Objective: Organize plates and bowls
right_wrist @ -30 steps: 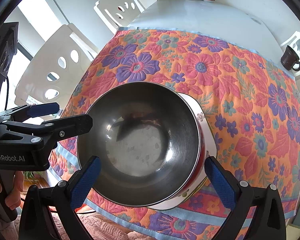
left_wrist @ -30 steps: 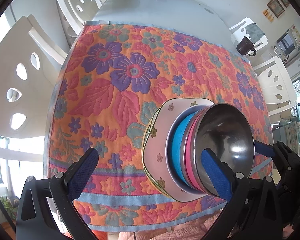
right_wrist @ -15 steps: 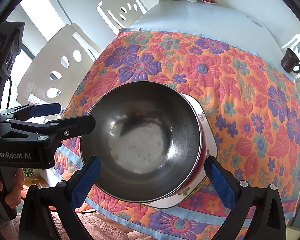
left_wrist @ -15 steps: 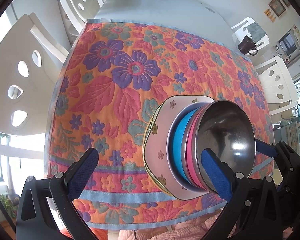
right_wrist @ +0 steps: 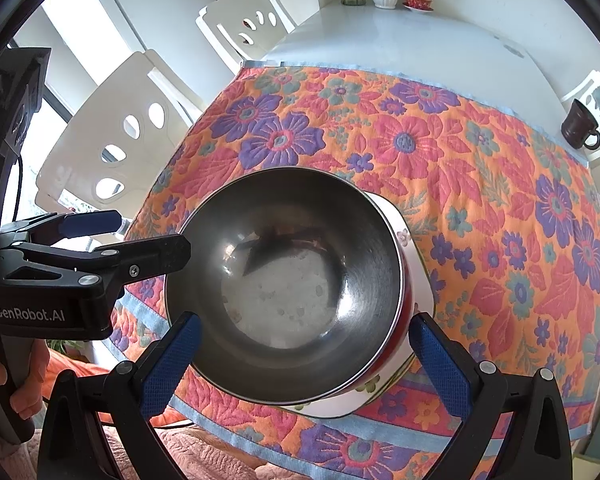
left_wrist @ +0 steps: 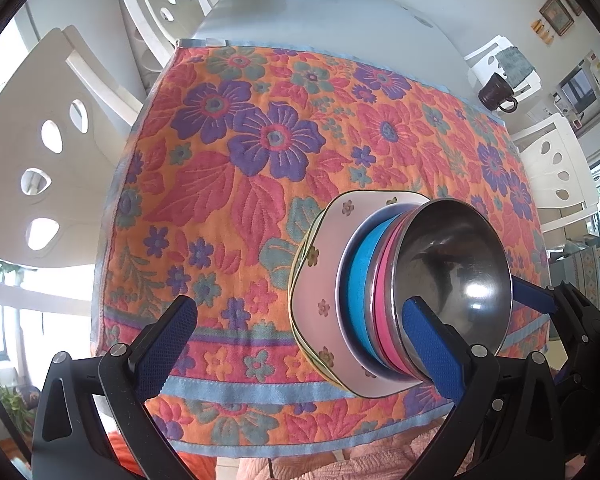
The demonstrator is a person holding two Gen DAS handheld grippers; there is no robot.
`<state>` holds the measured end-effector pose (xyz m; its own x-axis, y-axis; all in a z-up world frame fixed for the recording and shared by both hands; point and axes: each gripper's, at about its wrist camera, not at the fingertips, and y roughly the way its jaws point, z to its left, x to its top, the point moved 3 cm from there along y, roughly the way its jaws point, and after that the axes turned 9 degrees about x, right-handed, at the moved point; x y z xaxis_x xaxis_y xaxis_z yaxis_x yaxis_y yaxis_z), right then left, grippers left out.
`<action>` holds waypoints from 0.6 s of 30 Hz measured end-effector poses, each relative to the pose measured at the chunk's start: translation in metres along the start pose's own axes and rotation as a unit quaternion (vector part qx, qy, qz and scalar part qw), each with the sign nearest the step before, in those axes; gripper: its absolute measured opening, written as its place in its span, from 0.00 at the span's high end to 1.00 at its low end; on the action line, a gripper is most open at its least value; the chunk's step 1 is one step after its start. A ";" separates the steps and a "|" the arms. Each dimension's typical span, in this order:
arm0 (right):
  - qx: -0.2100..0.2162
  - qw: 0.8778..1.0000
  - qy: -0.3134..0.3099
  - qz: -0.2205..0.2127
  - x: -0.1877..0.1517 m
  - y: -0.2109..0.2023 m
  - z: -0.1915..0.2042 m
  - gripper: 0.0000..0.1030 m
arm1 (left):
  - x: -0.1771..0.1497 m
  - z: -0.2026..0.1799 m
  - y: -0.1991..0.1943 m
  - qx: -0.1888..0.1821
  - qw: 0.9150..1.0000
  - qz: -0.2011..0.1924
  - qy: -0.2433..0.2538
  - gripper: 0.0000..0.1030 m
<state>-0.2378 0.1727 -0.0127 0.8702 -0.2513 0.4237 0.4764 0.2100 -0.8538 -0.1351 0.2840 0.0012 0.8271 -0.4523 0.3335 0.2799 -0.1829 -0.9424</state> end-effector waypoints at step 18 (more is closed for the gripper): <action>0.005 1.000 -0.008 0.006 0.001 0.002 -0.002 0.00 | -0.002 -0.001 0.001 0.005 1.000 0.002 -0.019 0.00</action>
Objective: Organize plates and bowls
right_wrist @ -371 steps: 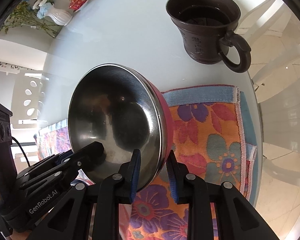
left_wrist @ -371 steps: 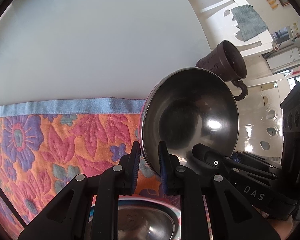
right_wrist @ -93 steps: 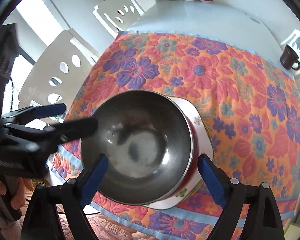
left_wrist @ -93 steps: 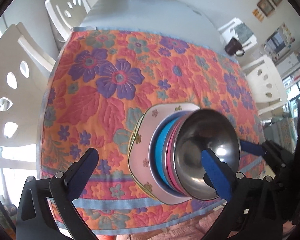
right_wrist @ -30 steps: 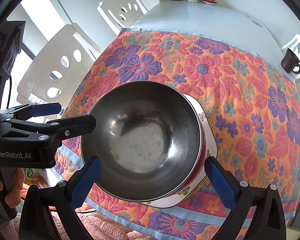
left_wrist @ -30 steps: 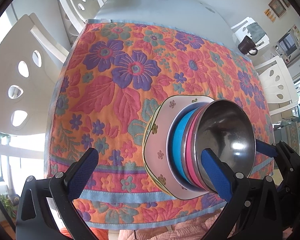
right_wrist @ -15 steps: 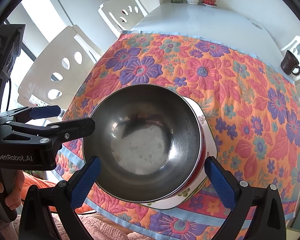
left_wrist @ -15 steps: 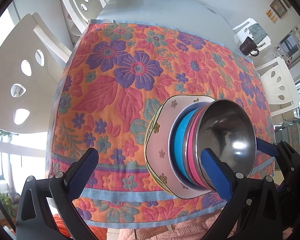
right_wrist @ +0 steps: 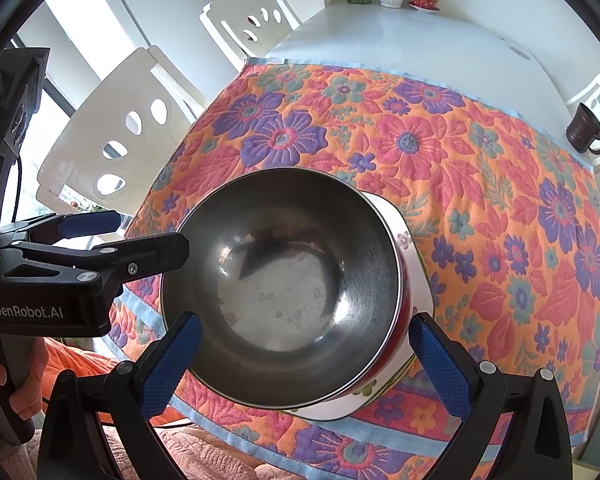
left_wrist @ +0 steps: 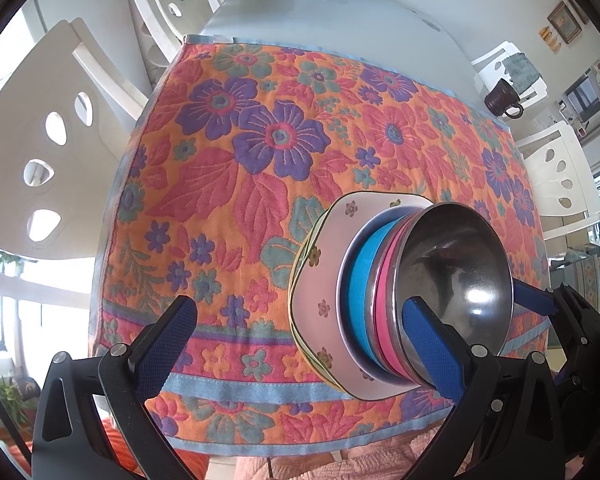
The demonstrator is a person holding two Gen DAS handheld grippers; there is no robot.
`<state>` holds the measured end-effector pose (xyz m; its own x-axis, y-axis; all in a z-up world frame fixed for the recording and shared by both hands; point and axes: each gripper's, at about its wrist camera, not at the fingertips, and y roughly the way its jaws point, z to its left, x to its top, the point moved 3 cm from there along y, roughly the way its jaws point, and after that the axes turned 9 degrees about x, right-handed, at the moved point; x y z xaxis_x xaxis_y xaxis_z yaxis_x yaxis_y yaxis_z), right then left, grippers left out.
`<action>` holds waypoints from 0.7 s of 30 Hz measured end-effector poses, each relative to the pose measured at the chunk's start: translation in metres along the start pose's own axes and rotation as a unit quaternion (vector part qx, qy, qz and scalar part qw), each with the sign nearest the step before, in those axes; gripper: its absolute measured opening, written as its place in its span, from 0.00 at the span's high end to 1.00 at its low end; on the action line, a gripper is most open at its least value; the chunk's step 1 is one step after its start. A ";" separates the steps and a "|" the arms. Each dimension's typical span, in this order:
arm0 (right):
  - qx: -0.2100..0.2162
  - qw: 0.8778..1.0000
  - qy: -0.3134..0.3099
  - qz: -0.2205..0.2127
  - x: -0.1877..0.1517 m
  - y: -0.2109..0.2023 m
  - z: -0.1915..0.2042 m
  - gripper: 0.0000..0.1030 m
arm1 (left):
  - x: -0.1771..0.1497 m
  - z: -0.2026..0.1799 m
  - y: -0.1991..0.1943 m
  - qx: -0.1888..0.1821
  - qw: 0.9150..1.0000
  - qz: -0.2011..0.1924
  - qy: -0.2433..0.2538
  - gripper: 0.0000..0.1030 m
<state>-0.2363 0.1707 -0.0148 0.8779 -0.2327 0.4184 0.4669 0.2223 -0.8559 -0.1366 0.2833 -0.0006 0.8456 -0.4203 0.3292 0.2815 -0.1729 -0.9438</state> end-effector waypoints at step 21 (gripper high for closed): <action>0.013 1.000 -0.020 0.006 0.005 0.002 -0.006 0.00 | 0.000 0.004 0.000 0.005 0.999 0.003 -0.037 0.01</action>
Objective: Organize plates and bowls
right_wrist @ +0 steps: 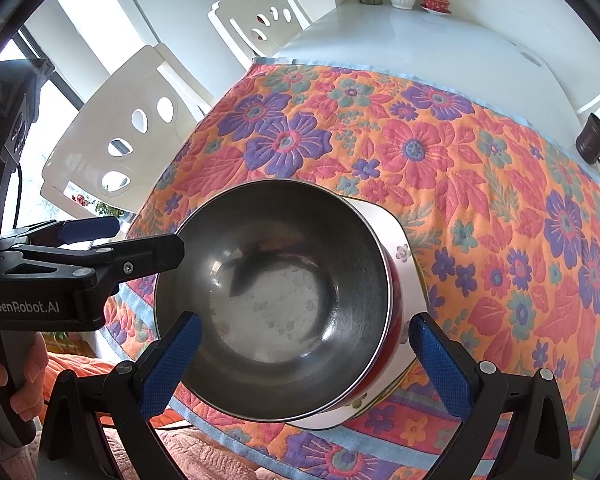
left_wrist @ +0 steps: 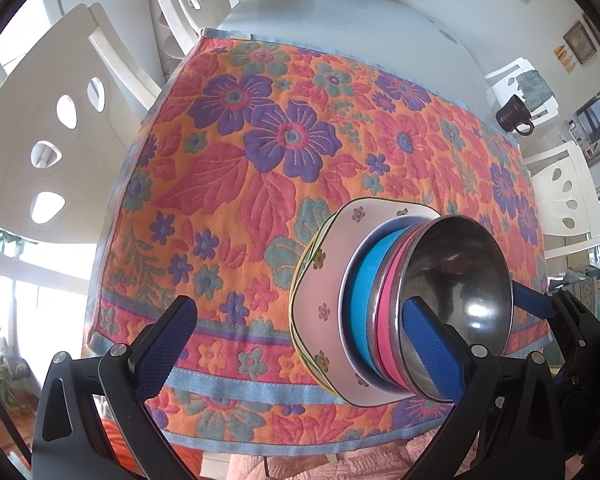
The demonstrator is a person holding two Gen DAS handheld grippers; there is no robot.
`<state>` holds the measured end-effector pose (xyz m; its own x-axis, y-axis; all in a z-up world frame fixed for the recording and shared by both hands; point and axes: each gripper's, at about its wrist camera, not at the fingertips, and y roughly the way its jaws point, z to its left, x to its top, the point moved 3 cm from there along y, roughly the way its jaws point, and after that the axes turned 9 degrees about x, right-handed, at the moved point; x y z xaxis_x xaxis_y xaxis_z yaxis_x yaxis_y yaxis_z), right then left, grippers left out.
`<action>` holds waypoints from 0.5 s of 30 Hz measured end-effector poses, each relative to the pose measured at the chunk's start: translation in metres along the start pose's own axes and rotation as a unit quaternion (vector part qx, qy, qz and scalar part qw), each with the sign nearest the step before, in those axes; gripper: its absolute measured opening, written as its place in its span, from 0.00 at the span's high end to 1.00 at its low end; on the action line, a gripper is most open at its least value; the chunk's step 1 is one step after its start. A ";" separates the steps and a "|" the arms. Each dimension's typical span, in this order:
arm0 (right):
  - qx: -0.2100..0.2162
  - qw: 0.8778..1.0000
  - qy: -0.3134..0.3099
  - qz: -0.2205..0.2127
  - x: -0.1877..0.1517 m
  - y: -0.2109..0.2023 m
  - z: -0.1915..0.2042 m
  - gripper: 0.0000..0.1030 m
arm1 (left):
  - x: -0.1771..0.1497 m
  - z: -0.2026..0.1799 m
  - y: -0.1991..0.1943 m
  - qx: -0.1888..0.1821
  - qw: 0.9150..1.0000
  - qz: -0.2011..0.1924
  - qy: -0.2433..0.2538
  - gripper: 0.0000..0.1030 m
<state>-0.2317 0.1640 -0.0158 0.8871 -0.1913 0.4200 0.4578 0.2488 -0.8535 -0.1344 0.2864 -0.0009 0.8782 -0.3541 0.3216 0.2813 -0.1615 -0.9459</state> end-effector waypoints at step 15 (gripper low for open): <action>0.000 1.000 0.003 0.002 -0.001 -0.005 -0.008 0.00 | 0.002 -0.006 0.001 0.009 1.000 0.001 -0.006 0.01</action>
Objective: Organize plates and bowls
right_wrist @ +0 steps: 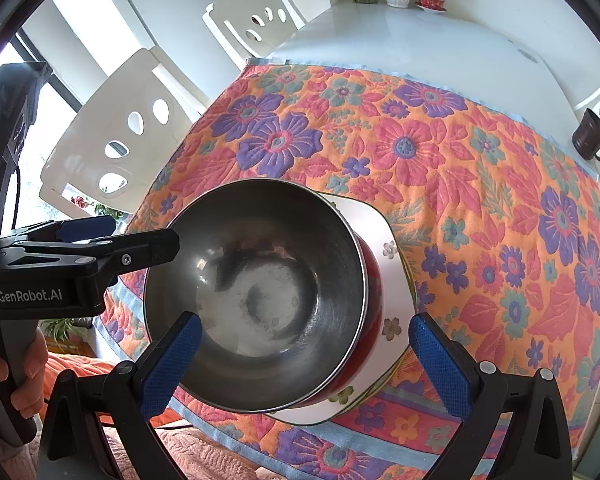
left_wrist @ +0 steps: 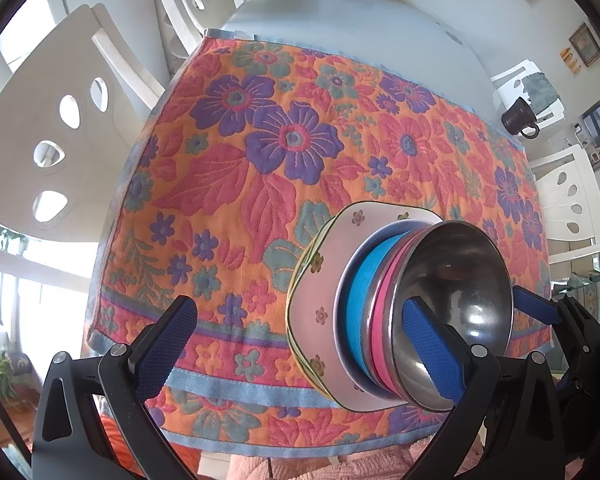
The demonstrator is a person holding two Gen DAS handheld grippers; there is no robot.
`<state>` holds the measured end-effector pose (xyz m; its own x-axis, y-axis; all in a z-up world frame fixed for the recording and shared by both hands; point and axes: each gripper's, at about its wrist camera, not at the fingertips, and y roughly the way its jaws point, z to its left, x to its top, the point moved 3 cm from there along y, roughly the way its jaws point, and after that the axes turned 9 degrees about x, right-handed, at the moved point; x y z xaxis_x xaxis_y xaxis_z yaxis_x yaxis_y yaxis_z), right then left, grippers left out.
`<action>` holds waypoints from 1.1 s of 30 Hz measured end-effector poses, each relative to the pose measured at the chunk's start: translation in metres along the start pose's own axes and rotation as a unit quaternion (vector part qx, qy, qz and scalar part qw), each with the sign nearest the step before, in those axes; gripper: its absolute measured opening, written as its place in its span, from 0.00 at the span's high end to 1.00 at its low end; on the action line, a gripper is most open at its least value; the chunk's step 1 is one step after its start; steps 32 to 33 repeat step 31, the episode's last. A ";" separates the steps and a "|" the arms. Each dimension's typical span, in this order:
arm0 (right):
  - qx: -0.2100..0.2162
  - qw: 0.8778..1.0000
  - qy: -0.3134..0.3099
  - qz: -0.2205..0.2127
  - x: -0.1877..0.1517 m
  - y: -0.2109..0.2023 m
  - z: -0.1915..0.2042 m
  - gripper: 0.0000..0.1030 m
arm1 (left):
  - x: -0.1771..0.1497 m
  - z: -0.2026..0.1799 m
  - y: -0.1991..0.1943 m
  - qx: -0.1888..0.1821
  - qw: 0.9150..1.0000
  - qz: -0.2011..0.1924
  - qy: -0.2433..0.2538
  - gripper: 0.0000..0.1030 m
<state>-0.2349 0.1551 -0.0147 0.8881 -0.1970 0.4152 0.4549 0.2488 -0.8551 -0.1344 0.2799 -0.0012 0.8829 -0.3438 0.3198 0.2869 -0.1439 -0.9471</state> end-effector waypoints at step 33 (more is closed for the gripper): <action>0.023 1.000 -0.003 -0.013 0.010 -0.004 -0.015 0.00 | 0.017 -0.009 -0.002 0.051 0.998 -0.028 -0.010 0.00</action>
